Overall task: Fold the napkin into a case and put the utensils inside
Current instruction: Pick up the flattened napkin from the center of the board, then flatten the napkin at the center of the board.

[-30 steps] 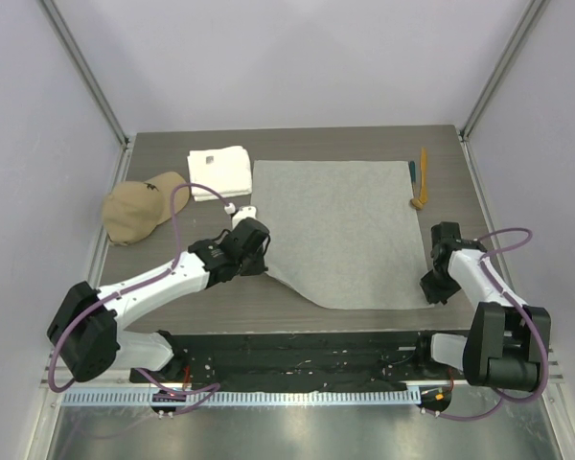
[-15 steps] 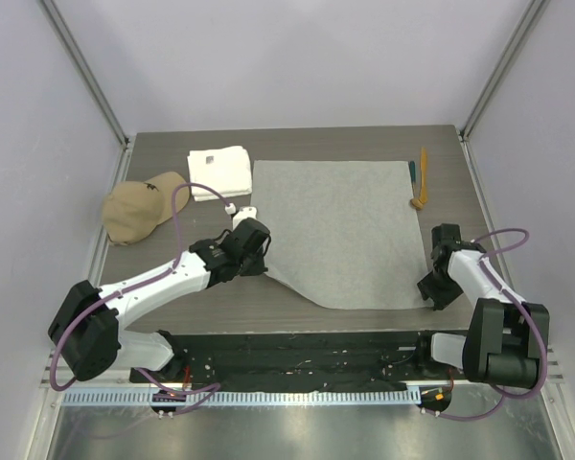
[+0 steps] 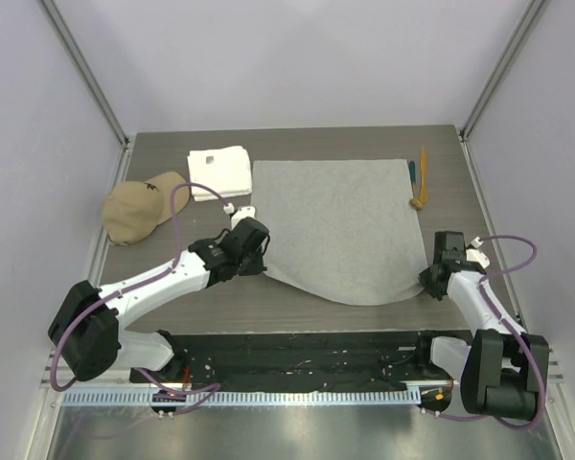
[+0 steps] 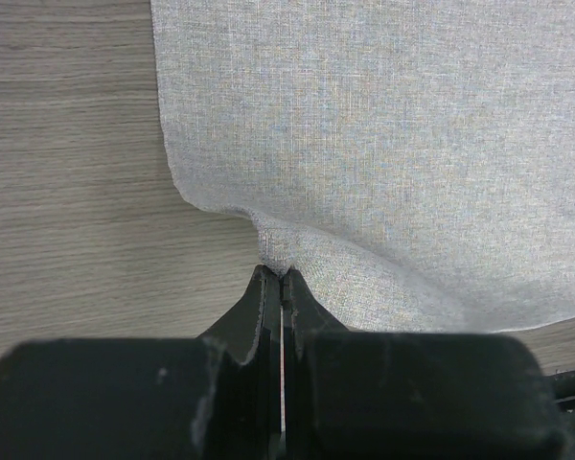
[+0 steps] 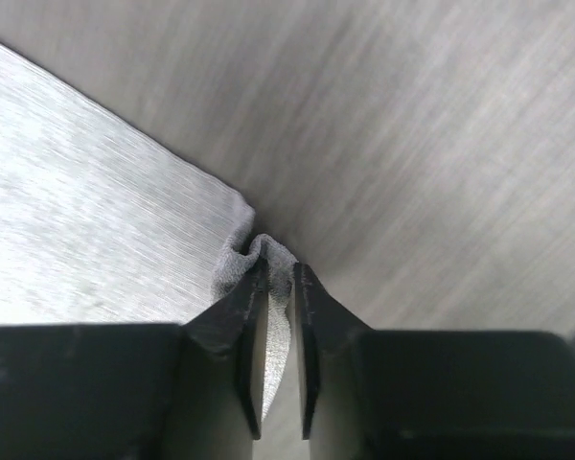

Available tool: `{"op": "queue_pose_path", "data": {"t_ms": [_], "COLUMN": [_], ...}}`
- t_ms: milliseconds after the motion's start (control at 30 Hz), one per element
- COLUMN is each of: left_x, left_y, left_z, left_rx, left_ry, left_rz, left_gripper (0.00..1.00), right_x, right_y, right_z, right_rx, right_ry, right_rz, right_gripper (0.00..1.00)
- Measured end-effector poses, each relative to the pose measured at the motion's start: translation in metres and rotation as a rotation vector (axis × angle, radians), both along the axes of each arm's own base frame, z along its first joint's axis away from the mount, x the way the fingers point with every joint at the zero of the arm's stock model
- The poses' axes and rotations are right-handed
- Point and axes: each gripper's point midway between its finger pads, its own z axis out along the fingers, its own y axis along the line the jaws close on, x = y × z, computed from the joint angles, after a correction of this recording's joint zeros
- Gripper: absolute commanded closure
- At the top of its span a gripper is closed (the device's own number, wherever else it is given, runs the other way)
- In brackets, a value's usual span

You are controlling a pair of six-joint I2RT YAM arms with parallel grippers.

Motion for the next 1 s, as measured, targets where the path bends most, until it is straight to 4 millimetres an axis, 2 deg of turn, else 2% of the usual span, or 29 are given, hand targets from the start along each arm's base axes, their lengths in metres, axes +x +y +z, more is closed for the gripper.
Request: {"op": "queue_pose_path", "data": {"t_ms": [67,100,167,267,367,467,567,667,767,867,1000], "left_x": [0.000,0.000,0.001,0.000,-0.001,-0.002,0.001,0.004,0.003,-0.005,-0.029], "left_y": [0.001,0.001,0.002,0.003,0.005,0.008,0.007,0.003,-0.004,-0.005,0.007], "left_z": [0.000,0.000,0.000,0.001,0.006,0.017,0.038,0.065,0.107,0.166,0.265], "left_rx": [0.000,0.001,0.003,0.006,0.001,-0.016,-0.049,-0.096,-0.175,-0.277,-0.427], "left_ry": [0.000,0.000,0.000,-0.001,-0.009,-0.030,-0.073,-0.137,-0.230,-0.355,-0.576], "left_rz": [0.002,0.003,0.005,0.008,0.012,0.021,0.022,-0.011,-0.077,-0.146,-0.228], "left_gripper": [1.00,1.00,1.00,1.00,1.00,1.00,1.00,1.00,1.00,1.00,0.99], "right_x": [0.009,0.012,0.014,0.013,0.005,0.010,0.028,0.045,0.054,0.051,0.026], "right_y": [-0.001,0.000,0.000,0.001,0.004,0.006,0.006,0.005,0.006,0.008,0.014], "right_z": [0.001,0.002,0.003,0.006,0.012,0.036,0.078,0.136,0.201,0.272,0.356], "right_rx": [-0.003,-0.002,0.000,0.004,0.020,0.022,0.007,-0.028,-0.076,-0.128,-0.193], "right_ry": [-0.072,-0.094,-0.110,-0.111,-0.089,-0.144,-0.259,-0.407,-0.555,-0.705,-0.882], "right_rz": [-0.011,-0.014,-0.018,-0.022,-0.015,0.007,0.044,0.099,0.149,0.198,0.245], "right_gripper": [0.89,0.95,0.99,0.99,0.99,0.99,0.99,0.99,0.99,0.99,0.99]}}
